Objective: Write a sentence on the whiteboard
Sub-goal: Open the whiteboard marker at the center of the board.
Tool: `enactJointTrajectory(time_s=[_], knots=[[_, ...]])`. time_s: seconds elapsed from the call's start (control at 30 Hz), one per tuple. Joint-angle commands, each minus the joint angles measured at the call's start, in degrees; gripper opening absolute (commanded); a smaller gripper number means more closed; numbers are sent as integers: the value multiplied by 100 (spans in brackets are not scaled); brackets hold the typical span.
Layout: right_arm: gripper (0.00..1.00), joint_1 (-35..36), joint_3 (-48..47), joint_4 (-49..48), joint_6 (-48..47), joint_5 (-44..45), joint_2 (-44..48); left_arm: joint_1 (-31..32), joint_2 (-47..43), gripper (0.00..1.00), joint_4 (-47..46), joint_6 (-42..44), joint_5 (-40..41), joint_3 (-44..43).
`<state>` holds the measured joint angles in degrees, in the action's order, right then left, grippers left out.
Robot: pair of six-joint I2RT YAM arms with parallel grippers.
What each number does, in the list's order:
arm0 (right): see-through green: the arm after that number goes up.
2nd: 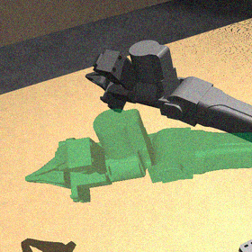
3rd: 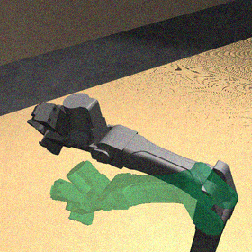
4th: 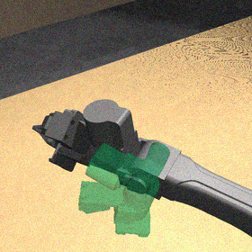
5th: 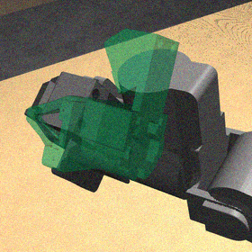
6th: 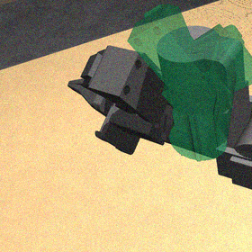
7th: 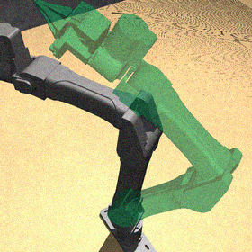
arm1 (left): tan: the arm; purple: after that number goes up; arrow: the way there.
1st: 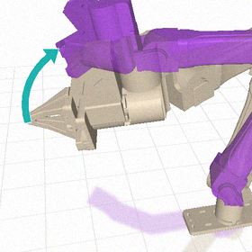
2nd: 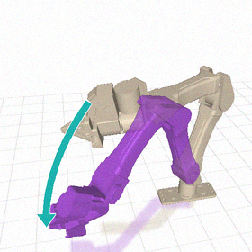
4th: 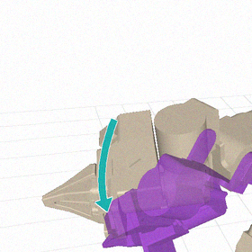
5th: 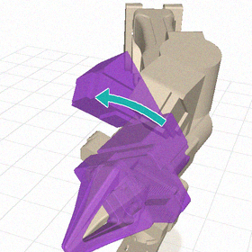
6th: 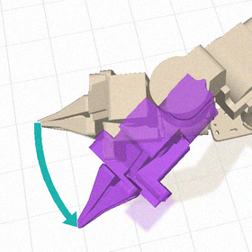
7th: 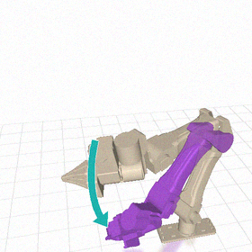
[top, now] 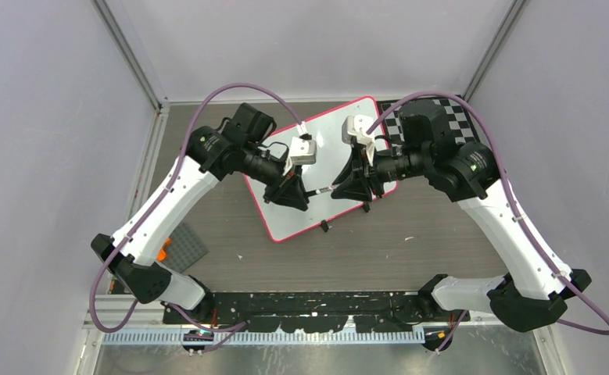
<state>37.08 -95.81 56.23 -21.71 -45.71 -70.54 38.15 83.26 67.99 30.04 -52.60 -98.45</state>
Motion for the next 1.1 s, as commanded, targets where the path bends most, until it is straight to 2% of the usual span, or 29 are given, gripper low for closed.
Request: enactJointTrajectory(time_s=[0.0, 0.1, 0.27, 0.3, 0.33, 0.4, 0.43, 0.47, 0.53, 0.67, 0.73, 0.9, 1.07], knots=[[31, 70, 19, -315, 94, -43, -29, 12, -1, 0, -232, -127, -164, -174], [26, 72, 34, -350, 114, -62, -45, 12, -11, 0, -273, -150, -163, -182], [3, 81, 44, -438, 172, -46, -65, 8, -31, 0, -355, -246, -155, -173], [1, 82, 62, -447, 191, 0, -72, 14, -49, 2, -424, -376, -92, -143], [0, 86, 67, -454, 234, 62, -78, 12, -74, 14, -554, -569, 47, -56], [0, 85, 71, -450, 362, 253, -97, -47, -158, 52, -704, -727, 260, 58], [0, 73, 71, -436, 437, 331, -102, -113, -229, 63, -760, -781, 280, 163], [0, 55, 71, -437, 541, 392, -104, -203, -398, 69, -895, -861, 299, 303], [0, 13, 99, -437, 733, 430, -116, -350, -758, 73, -1309, -948, 329, 703], [0, 7, 147, -498, 1006, 413, -111, -366, -1487, 75, -2314, -1103, 674, 1514], [0, 11, 171, -610, 1150, 390, -139, -357, -1570, 72, -2671, -1279, 673, 1637], [0, 27, 153, -862, 1554, 328, -251, -305, -1314, 61, -2907, -1690, 540, 1527], [0, 59, 115, -858, 1599, 315, -284, -299, -1245, 42, -3039, -1734, 534, 1540]])
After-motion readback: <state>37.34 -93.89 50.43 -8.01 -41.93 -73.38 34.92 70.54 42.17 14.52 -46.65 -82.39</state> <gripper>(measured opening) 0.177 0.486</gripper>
